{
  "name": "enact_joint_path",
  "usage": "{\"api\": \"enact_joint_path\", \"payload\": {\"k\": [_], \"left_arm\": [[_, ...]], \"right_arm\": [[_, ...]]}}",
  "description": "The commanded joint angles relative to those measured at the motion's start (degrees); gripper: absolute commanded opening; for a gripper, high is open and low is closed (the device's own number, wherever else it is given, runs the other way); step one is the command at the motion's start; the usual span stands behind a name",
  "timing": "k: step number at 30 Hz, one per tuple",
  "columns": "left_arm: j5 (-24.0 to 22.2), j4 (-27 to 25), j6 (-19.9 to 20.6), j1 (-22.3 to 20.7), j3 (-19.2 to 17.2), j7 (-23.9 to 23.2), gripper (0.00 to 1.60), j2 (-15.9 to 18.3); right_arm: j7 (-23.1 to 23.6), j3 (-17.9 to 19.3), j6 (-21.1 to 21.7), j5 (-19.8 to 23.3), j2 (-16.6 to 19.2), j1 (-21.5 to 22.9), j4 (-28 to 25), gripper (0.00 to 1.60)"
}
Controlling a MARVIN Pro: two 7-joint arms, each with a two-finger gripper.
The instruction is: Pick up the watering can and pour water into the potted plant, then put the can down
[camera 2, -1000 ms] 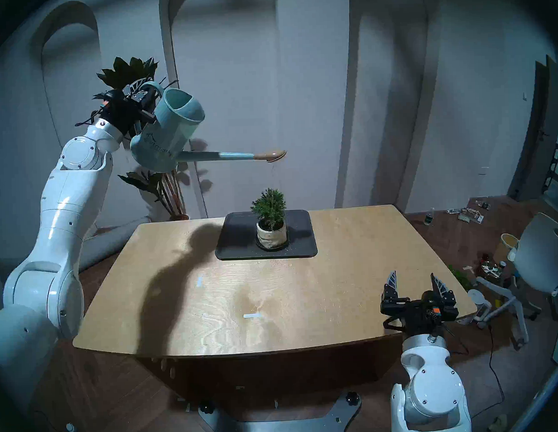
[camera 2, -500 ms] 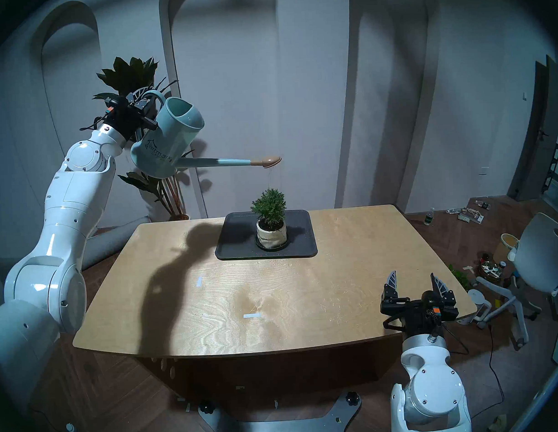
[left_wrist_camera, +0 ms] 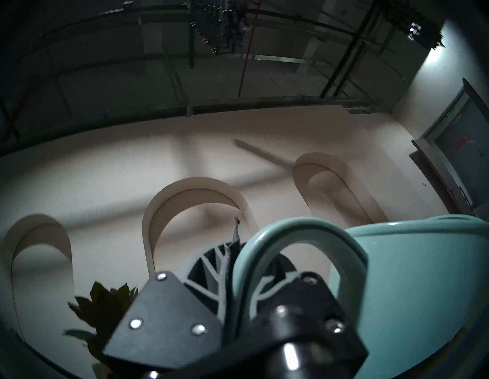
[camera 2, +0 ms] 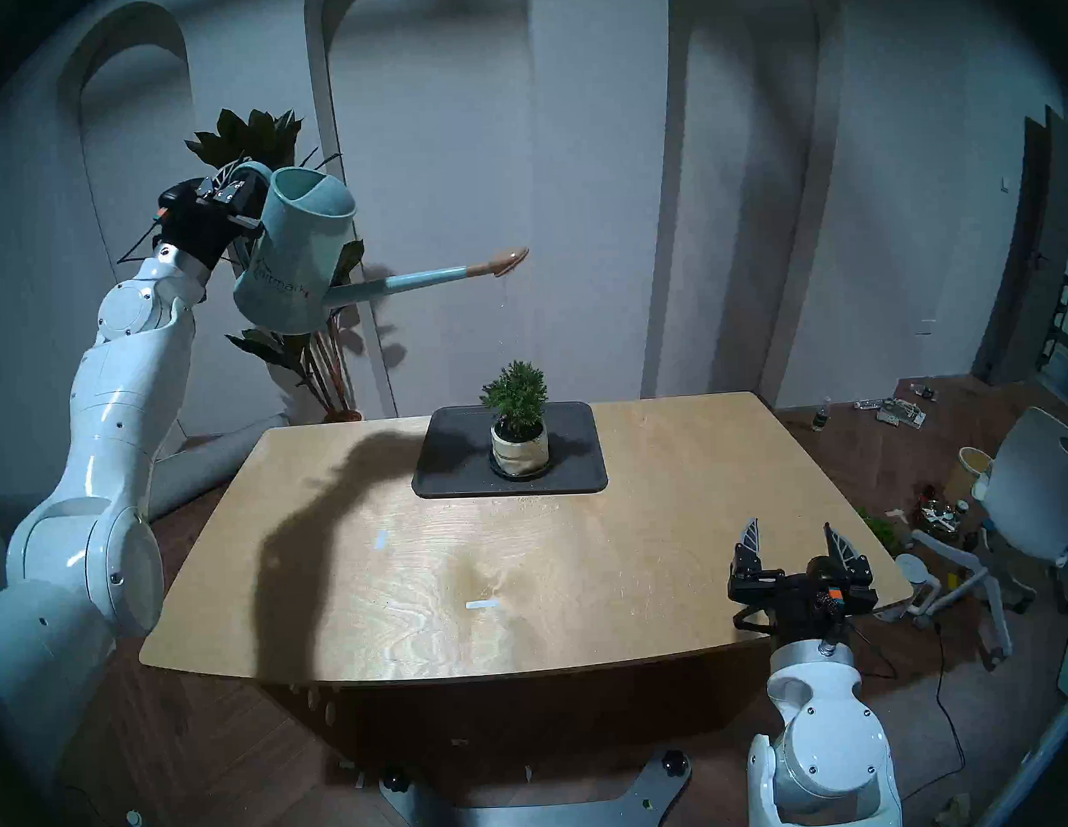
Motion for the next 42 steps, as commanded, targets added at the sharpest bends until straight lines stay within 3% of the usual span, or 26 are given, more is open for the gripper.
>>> {"api": "enact_joint_path", "payload": {"k": [1,3,5,7,12,15,21,30,42], "left_arm": [[-6.1,3.1,3.8,2.0,-5.1,0.7,0.0,-0.4],[-8.1,3.2,4.6,4.4,-6.7,-0.1,0.0,-0.7],[-10.7,2.9,5.4,9.7,-9.2,-0.4,0.0,-1.6],[-11.7,5.3,6.2,11.0,-10.4,-0.3,0.0,-2.4],[-16.3,5.5,7.6,15.5,-14.9,-1.4,0.0,-4.6],[-19.4,2.4,9.2,19.4,-17.3,-2.3,0.0,-6.2],[-23.7,0.1,12.6,22.8,-20.2,-4.4,0.0,-9.6],[-24.5,-3.4,13.3,26.8,-21.0,-4.6,0.0,-12.4],[-20.3,-8.4,11.2,29.2,-18.5,-1.6,0.0,-14.4]], "right_arm": [[0.0,0.1,-0.3,-0.1,0.1,-0.1,-1.6,1.6],[0.0,0.1,-0.3,-0.1,0.1,-0.2,-1.6,1.6],[0.0,0.1,-0.3,-0.1,0.1,-0.1,-1.5,1.6],[0.0,0.1,-0.3,-0.1,0.1,0.0,-1.4,1.6],[0.0,0.1,-0.3,-0.1,0.0,0.0,-1.3,1.6],[0.1,0.1,-0.3,-0.1,0.0,0.0,-1.4,1.6],[0.1,0.1,-0.3,-0.2,0.0,-0.1,-1.5,1.6],[0.1,0.1,-0.3,-0.2,-0.1,-0.1,-1.5,1.6],[0.2,0.2,-0.3,-0.2,-0.1,-0.1,-1.5,1.6]]}}
